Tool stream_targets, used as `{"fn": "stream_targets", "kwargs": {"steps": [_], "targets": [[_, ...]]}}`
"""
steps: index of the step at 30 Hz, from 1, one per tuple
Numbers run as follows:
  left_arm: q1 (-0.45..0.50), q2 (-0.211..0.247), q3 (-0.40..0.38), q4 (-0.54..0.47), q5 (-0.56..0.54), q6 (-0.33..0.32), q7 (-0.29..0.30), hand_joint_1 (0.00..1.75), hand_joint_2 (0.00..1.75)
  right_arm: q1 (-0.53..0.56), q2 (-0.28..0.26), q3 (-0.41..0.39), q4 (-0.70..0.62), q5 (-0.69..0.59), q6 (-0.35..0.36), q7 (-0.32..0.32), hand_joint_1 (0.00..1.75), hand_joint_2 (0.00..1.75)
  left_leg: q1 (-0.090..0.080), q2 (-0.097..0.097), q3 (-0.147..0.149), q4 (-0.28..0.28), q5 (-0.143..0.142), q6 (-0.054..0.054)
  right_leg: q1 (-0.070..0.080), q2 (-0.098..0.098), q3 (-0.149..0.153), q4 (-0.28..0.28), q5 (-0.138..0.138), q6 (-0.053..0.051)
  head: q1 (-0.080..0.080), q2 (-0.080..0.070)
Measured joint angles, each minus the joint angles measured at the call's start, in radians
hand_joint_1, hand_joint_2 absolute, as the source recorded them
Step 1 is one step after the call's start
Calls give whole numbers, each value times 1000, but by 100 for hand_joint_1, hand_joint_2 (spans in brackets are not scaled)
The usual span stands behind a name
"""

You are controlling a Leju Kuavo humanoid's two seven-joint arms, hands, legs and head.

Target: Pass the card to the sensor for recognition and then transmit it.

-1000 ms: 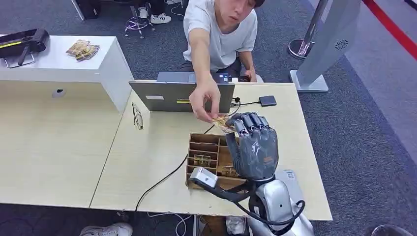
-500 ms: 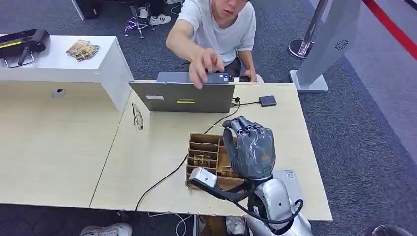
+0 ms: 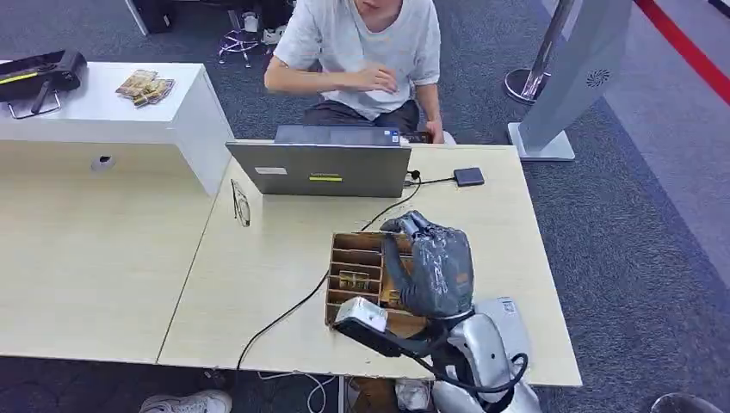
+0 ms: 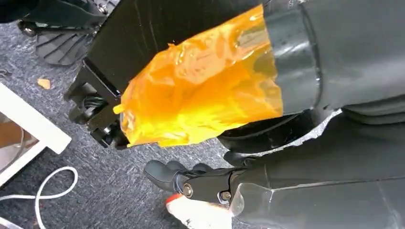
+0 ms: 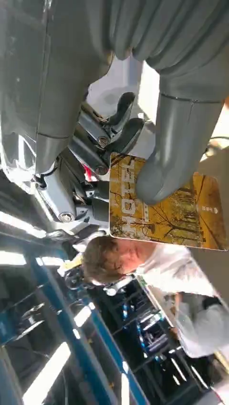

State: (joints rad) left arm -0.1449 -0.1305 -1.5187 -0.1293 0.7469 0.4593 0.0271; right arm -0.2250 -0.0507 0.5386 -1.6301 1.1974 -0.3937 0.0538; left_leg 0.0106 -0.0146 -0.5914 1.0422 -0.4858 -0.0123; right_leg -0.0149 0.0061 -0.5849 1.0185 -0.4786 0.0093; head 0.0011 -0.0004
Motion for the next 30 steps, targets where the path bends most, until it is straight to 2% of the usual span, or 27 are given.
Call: {"fn": "stream_targets", "kwargs": {"steps": [2, 4, 17, 24, 30], "targets": [[1, 0, 0, 0, 16, 5, -2, 0, 0, 22, -3, 0, -12, -86, 24, -25, 175, 175, 0, 0, 0, 0, 0, 0, 0, 0, 0, 0, 0, 0, 0, 0], [2, 2, 0, 0, 33, 17, -4, 0, 0, 62, -11, -13, -28, -242, 44, -88, 175, 175, 0, 0, 0, 0, 0, 0, 0, 0, 0, 0, 0, 0, 0, 0], [12, 9, 0, 0, 71, 40, -19, 0, 0, 205, -20, -123, -58, -703, 163, -287, 175, 175, 0, -1, 0, 0, 0, 0, 0, -1, 0, 0, 0, 0, 0, 0], [13, 9, 0, 0, 84, 50, -19, 0, 0, 276, -35, -196, -65, -865, 230, -328, 175, 175, 0, 0, 0, 0, 0, 0, 0, 0, 0, -1, 0, 0, 1, 0], [14, 10, 0, 0, 97, 56, -20, 0, 0, 329, -65, -252, -71, -941, 270, -340, 175, 175, 0, 0, 0, 0, 0, 0, 0, 0, 0, -1, 0, 0, 0, 0]]}}
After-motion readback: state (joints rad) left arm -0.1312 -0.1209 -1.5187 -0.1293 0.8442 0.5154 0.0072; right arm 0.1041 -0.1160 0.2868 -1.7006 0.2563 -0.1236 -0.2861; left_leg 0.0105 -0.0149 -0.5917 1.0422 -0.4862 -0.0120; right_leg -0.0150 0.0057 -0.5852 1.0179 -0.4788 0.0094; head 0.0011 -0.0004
